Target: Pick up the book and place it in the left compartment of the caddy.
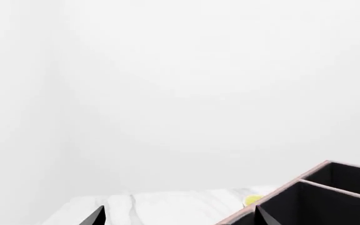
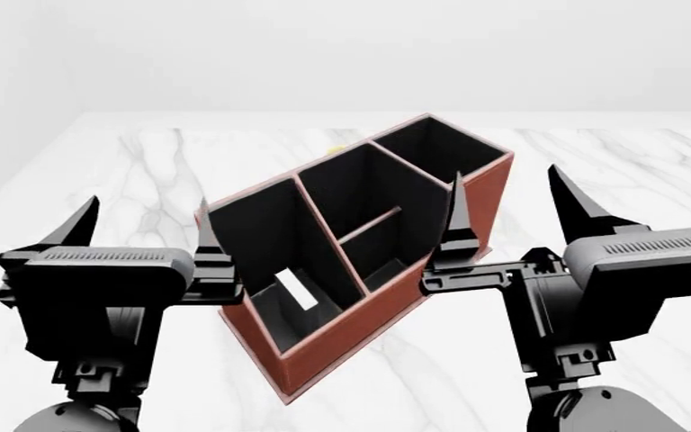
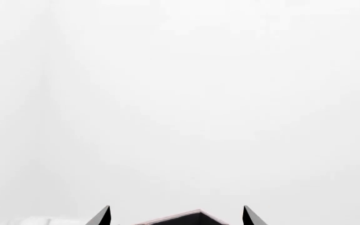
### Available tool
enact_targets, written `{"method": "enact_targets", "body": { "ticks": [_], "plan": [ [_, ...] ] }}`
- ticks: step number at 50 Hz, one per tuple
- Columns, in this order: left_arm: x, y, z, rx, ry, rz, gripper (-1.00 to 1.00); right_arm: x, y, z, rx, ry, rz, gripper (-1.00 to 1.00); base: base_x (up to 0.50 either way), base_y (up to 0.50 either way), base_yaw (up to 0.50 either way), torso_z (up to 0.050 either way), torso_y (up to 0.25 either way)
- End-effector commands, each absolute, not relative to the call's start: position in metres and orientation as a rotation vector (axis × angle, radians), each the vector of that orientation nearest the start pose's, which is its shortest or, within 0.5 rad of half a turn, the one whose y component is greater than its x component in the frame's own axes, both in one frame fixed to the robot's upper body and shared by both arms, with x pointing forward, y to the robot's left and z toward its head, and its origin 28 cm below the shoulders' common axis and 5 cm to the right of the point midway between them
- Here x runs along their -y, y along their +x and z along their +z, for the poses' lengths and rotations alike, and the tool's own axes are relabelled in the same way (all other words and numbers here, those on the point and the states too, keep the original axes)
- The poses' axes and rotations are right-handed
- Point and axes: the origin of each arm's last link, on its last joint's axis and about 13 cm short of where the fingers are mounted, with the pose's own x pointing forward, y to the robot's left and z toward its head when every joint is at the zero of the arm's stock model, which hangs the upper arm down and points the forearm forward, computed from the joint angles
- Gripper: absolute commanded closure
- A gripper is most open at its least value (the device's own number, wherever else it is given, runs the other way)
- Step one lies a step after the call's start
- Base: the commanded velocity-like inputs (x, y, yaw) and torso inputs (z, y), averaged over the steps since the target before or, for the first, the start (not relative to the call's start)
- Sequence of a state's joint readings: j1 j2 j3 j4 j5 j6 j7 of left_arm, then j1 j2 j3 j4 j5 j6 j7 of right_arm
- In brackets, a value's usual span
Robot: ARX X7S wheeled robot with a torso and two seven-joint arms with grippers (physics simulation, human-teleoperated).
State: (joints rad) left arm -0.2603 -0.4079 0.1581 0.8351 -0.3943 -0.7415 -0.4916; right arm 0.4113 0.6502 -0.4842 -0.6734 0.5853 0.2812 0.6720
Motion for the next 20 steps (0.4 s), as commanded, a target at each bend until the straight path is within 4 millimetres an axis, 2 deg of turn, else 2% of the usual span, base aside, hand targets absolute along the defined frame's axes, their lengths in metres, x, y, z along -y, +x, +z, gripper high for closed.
{"method": "enact_targets", "body": {
  "ticks": [1, 20],
  "plan": [
    [-0.2149, 0.1865, 0.2147, 0.419, 0.161, 0.051, -1.0, 0.0933, 0.2066, 0.2162, 0.544, -0.036, 0.103, -1.0, 0.0, 0.0, 0.0, 0.0, 0.0],
    [-0.2106, 0.1848, 0.2146, 0.443, 0.177, 0.031, -1.0, 0.0922, 0.2034, 0.2217, 0.586, -0.015, 0.115, -1.0, 0.0, 0.0, 0.0, 0.0, 0.0]
  ]
}}
